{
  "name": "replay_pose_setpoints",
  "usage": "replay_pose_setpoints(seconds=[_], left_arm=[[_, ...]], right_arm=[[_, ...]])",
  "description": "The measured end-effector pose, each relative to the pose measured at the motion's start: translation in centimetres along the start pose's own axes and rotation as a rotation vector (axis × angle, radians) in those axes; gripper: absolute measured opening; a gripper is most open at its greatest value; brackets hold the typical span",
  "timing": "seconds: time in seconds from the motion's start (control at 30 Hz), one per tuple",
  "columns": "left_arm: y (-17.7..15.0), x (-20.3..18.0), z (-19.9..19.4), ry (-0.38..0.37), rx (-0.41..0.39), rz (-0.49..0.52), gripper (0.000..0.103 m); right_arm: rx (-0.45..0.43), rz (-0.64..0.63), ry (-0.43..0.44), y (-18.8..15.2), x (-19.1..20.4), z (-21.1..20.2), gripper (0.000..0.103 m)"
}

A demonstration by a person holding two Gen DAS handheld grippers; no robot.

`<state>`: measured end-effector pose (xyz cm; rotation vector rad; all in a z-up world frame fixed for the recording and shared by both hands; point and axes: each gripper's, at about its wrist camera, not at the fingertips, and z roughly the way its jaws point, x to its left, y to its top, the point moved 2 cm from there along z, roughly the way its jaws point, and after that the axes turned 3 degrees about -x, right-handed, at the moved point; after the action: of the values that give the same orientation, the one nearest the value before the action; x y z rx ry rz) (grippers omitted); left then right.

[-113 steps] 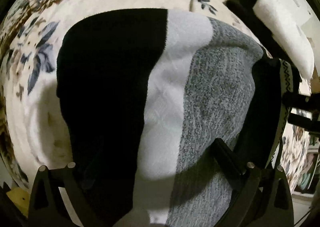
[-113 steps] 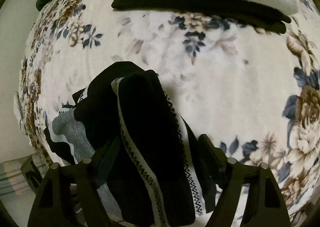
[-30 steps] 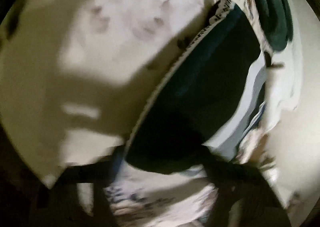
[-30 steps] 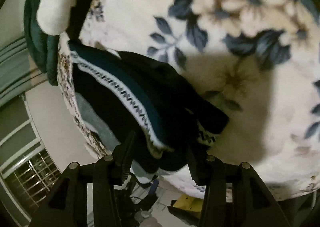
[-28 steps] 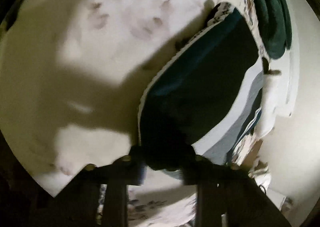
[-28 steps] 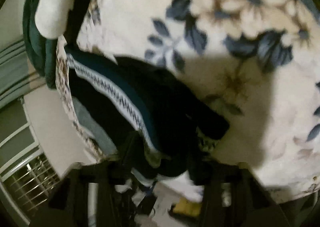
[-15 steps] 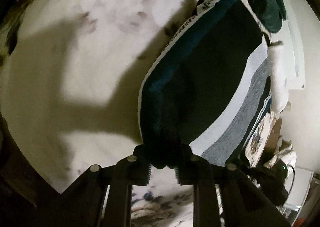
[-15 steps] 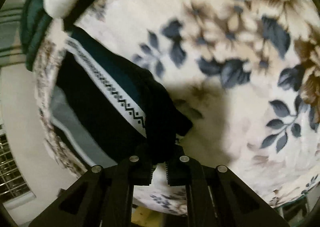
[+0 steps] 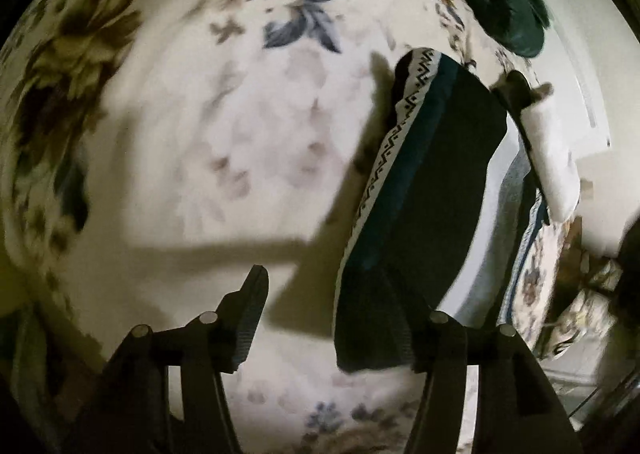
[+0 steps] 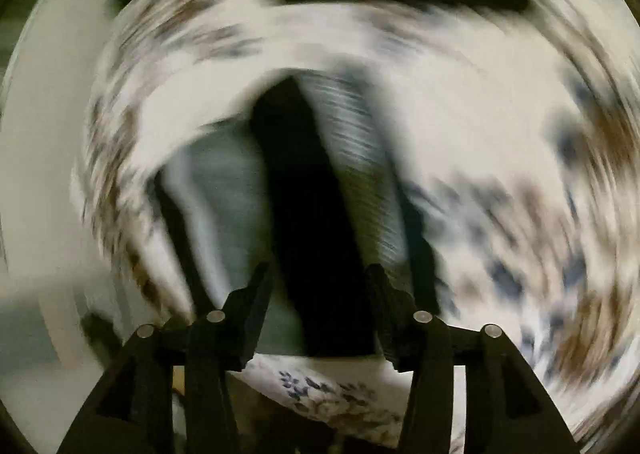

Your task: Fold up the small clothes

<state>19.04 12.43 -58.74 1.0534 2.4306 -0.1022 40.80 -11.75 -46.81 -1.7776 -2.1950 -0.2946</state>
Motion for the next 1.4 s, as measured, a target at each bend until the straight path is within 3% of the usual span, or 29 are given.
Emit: replay_pose_setpoints(seconds=[0.13, 0.23, 0.37, 0.4, 0.43, 0.53, 0.67, 0.8, 0.87, 0.9, 0.93, 0.97, 1.0, 1.07, 1.13, 1.23, 1.4], left_arm=[[-0.3, 0.1, 1.7, 0.003, -0.011, 0.029, 0.054], [-0.7, -0.2, 1.7, -0.008, -0.052, 0.064, 0.052], [-1.4, -0.7, 1.9, -0.051, -0.05, 0.093, 0.022], [-1.6, -1.0, 1.9, -0.057, -0.051, 0.101, 0.021], [-1.8, -1.1, 1.9, -0.054, -0.053, 0.112, 0.021], [-1.8, -0.9, 2.4, -0.067, -0.052, 0.101, 0.019], [-1.7, -0.4, 2.7, -0.081, -0.036, 0.084, 0.019], [-0.9, -0.3, 1.3, -0.059, -0.007, 0.052, 0.02], [-0.5, -0.6, 0.3, -0.039, -0.015, 0.045, 0.02], [0.0, -0.6, -0.3, -0.027, -0.022, 0.043, 0.02], [0.5, -0.6, -0.8, 0.003, -0.027, 0.045, 0.026], [1.1, -0.6, -1.1, 0.037, -0.031, 0.053, 0.042], [1.9, -0.8, -1.3, 0.068, -0.035, 0.065, 0.066], [3.4, -1.1, -1.4, 0.086, -0.051, 0.08, 0.083], [4.8, -1.6, -1.1, 0.096, -0.058, 0.101, 0.084], [6.5, -2.7, 0.0, 0.086, -0.041, 0.119, 0.084], [8.4, -4.2, 1.5, 0.051, -0.088, 0.148, 0.084]], right_arm=[[0.07, -0.333, -0.014, 6.3, 11.8, 4.9, 0.052], [0.153, -0.591, -0.099, 8.9, 20.5, 11.3, 0.052], [0.342, -0.796, -0.195, 8.5, 25.2, 18.2, 0.052], [0.379, -0.81, -0.214, 8.1, 25.4, 19.2, 0.041], [0.41, -0.816, -0.223, 8.1, 25.5, 20.0, 0.011], [0.396, -0.705, -0.265, 10.0, 25.8, 21.2, 0.006], [0.399, -0.394, -0.204, 13.4, 22.7, 21.5, 0.006], [0.416, -0.351, -0.12, 13.7, 21.8, 21.2, 0.009], [0.371, -0.328, -0.044, 14.3, 21.0, 18.5, 0.033], [0.328, -0.305, -0.013, 14.7, 20.3, 16.6, 0.051], [0.262, -0.281, 0.024, 15.0, 19.0, 13.7, 0.058], [0.216, -0.267, 0.039, 15.1, 17.6, 11.3, 0.061], [0.19, -0.252, 0.046, 14.9, 16.5, 9.8, 0.067], [0.133, -0.192, 0.058, 14.0, 12.3, 5.8, 0.078], [0.11, -0.113, 0.041, 12.4, 7.1, 2.9, 0.086], [0.102, -0.03, 0.006, 9.1, 1.4, 1.3, 0.089], [0.091, 0.138, 0.027, 3.8, -7.8, 3.4, 0.089]])
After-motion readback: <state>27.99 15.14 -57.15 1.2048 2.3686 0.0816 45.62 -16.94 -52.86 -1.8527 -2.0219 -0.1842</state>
